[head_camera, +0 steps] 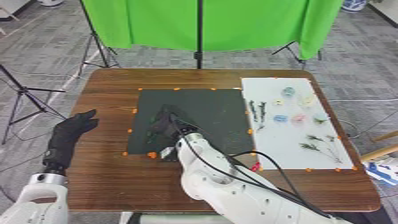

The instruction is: Arrange flowers

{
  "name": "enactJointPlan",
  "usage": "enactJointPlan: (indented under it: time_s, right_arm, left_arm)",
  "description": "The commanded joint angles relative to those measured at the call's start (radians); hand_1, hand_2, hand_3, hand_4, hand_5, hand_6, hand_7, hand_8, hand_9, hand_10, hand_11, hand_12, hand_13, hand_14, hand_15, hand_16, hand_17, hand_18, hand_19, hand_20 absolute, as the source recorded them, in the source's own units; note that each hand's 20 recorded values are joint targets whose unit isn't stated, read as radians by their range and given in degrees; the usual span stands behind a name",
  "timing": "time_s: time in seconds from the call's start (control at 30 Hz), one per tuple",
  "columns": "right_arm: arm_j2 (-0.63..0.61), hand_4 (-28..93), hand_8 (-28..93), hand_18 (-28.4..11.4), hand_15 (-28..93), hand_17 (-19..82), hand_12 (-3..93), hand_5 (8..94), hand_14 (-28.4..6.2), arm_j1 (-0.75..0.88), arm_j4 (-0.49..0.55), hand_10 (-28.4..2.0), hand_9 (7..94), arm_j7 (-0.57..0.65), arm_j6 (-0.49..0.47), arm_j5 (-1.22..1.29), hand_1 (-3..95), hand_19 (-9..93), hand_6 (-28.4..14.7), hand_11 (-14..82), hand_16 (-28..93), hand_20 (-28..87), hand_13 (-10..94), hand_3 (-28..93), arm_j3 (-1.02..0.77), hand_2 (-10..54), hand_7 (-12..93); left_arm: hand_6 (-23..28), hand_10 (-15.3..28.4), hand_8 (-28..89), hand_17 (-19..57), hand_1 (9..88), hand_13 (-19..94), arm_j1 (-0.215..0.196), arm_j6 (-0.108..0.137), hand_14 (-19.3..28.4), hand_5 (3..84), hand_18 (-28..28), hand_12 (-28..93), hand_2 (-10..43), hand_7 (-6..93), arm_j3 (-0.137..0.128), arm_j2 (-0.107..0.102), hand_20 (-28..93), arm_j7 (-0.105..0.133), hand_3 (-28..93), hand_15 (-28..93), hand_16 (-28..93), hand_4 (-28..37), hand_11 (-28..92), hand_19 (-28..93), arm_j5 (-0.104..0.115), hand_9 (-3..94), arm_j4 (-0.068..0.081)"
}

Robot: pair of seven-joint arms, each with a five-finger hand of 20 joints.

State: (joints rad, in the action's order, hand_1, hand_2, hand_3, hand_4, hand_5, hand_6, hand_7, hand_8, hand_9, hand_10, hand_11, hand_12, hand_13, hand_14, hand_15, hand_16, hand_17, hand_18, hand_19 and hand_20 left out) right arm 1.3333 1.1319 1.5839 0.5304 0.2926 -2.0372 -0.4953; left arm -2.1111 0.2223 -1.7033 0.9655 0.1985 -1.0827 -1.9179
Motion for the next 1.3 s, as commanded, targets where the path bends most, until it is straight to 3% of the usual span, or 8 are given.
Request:
enactJointPlan:
  time_s: [0.03,0.67,1.3]
  right_arm:
    - [0.007,-2,18,-14.5,67,70,28.3,80.0,0.6,0.012,-0.020,-10.6,91.9,-0.018,0.018,-0.027,53.8,93,-2.4,43.9,35,62,94,60,-0.001,-9.5,37]
    - [0.000,0,18,-15.1,66,69,27.9,80.5,0.3,0.036,-0.013,-11.2,92.4,-0.024,-0.024,-0.023,51.0,93,-2.6,42.6,35,61,94,56,-0.013,-9.5,37]
    - [0.001,-3,17,-15.1,64,68,27.3,81.2,-0.1,0.034,-0.008,-11.7,92.5,-0.032,-0.034,-0.001,44.3,93,-3.2,41.3,35,59,94,57,-0.019,-9.5,34]
  left_arm:
    - [6.4,15.2,-6,7.8,18.3,36,0.002,-0.020,17.8,47.8,11.7,10,9.8,9.0,0.006,0.013,16,-0.011,63,17,-1,-28.3,19,7,-0.007,46.1,0.009]
    - [6.4,15.2,-6,7.7,18.5,36,0.002,-0.042,17.9,47.8,11.8,10,8.4,9.2,0.000,0.016,16,-0.025,64,17,-2,-28.3,19,7,-0.013,46.3,0.010]
    - [6.5,15.2,-6,7.7,19.1,36,-0.003,-0.042,18.0,47.7,11.8,10,8.1,9.1,-0.004,0.020,16,-0.028,64,17,-2,-28.3,19,7,-0.016,46.4,0.006]
